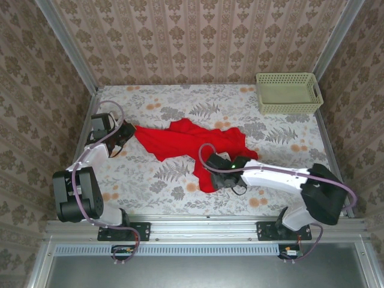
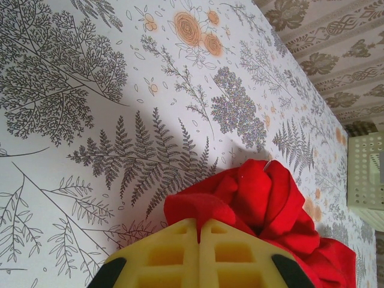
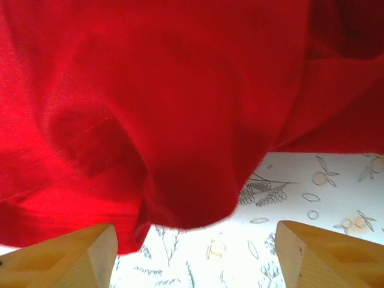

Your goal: Fold the inside-out t-shirt

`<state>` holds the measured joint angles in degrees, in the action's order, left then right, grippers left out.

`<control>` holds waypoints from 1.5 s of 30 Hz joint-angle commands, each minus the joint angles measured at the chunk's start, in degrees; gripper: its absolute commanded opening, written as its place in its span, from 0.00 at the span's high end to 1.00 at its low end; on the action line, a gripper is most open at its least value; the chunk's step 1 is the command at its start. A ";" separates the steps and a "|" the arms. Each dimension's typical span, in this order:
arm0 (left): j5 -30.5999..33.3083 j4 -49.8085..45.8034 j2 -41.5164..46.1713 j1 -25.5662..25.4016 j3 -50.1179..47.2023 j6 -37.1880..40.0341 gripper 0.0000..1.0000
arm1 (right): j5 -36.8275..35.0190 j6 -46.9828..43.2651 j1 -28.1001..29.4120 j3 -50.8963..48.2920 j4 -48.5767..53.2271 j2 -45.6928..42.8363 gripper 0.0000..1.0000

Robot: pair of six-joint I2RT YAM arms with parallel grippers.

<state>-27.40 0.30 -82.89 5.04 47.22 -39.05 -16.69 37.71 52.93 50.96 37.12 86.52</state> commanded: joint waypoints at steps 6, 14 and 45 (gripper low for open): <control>2.16 -1.18 1.17 0.99 -1.55 -1.04 1.00 | -11.05 5.95 0.25 3.99 5.23 8.81 0.24; 6.30 -2.11 4.53 5.12 -5.70 -3.48 1.00 | -10.92 10.95 -4.72 -5.97 5.31 -1.60 0.57; 5.15 -3.28 5.38 6.20 -6.25 -4.55 1.00 | -4.79 8.32 -12.85 -11.87 1.35 -12.51 1.00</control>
<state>-21.85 -1.32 -78.26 10.61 39.97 -42.52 -17.58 44.14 40.38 36.07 31.31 77.49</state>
